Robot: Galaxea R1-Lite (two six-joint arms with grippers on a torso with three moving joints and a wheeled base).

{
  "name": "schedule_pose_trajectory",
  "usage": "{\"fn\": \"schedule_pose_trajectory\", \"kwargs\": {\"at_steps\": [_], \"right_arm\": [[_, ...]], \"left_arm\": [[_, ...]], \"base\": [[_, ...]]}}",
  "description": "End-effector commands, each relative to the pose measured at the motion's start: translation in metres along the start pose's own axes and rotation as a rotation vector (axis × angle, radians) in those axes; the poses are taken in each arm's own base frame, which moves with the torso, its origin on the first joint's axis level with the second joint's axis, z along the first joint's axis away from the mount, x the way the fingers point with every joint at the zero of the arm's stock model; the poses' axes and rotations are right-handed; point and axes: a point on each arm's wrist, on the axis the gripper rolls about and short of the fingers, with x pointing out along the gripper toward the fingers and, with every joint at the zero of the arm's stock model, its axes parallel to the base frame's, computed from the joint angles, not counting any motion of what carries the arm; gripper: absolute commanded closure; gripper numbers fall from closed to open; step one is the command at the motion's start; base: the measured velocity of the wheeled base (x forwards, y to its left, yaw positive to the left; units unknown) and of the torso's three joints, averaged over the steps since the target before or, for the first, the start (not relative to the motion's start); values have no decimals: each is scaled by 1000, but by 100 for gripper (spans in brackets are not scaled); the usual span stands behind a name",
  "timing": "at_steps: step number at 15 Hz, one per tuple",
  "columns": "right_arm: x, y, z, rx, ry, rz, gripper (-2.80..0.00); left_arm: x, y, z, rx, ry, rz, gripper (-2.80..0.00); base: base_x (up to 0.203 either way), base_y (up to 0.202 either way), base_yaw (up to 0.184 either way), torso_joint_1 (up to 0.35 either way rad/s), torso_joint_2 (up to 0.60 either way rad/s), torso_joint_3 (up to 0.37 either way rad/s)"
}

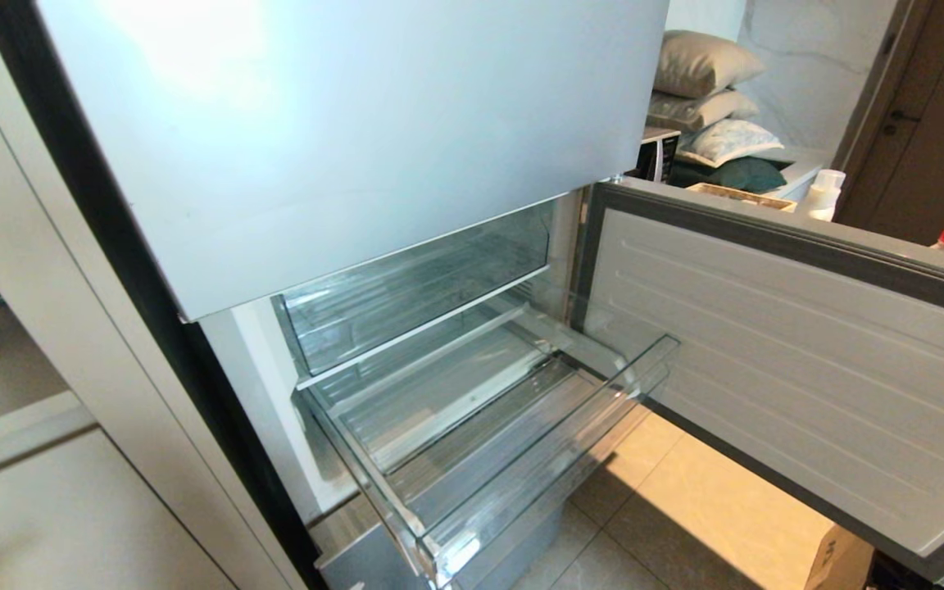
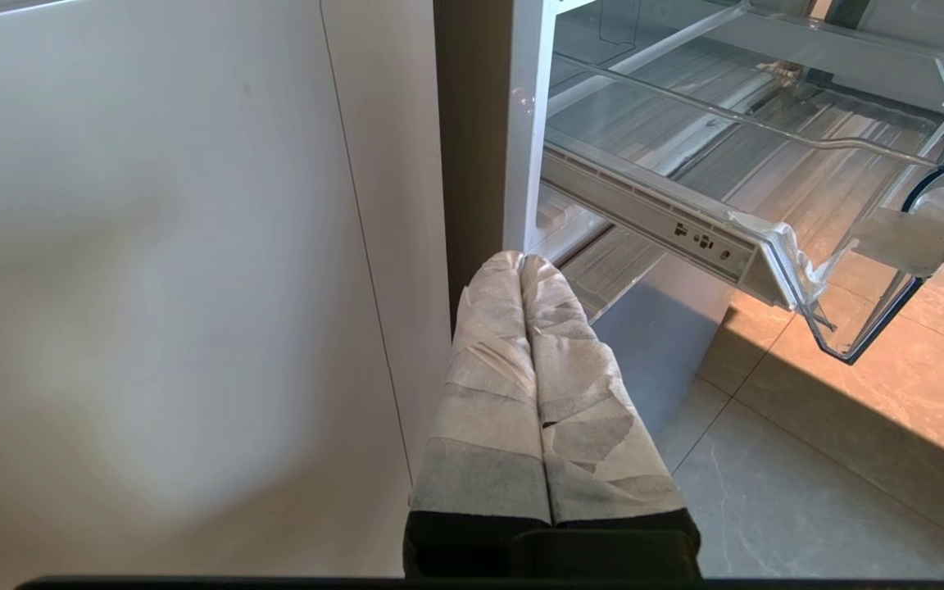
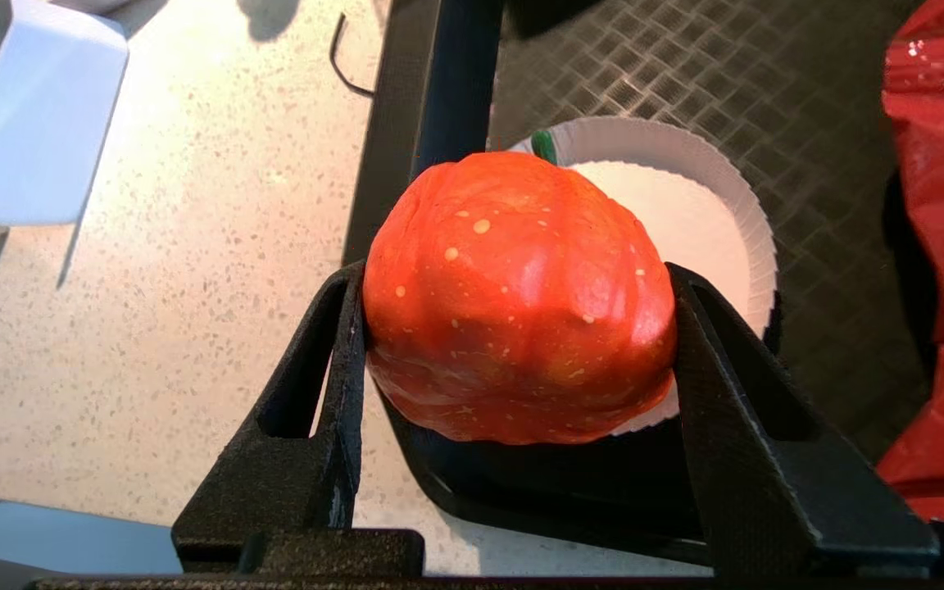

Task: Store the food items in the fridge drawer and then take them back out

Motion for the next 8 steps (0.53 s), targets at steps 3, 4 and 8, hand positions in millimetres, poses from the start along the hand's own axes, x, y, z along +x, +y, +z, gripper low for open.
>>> {"fn": "schedule_pose_trajectory", "kwargs": {"at_steps": [3, 4, 8], "right_arm": [[1, -1, -1, 3, 0, -2, 0], [1, -2, -1, 4, -1, -5, 0], [0, -6, -1, 10, -3, -15, -280]], "left_arm": [[0, 0, 0, 0, 0, 1, 0], [0, 0, 0, 0, 2, 1, 0], [0, 0, 0, 0, 2, 1, 0]], "base": [[0, 0, 0, 0, 0, 0], [0, 0, 0, 0, 0, 0], [0, 0, 0, 0, 0, 0]]}}
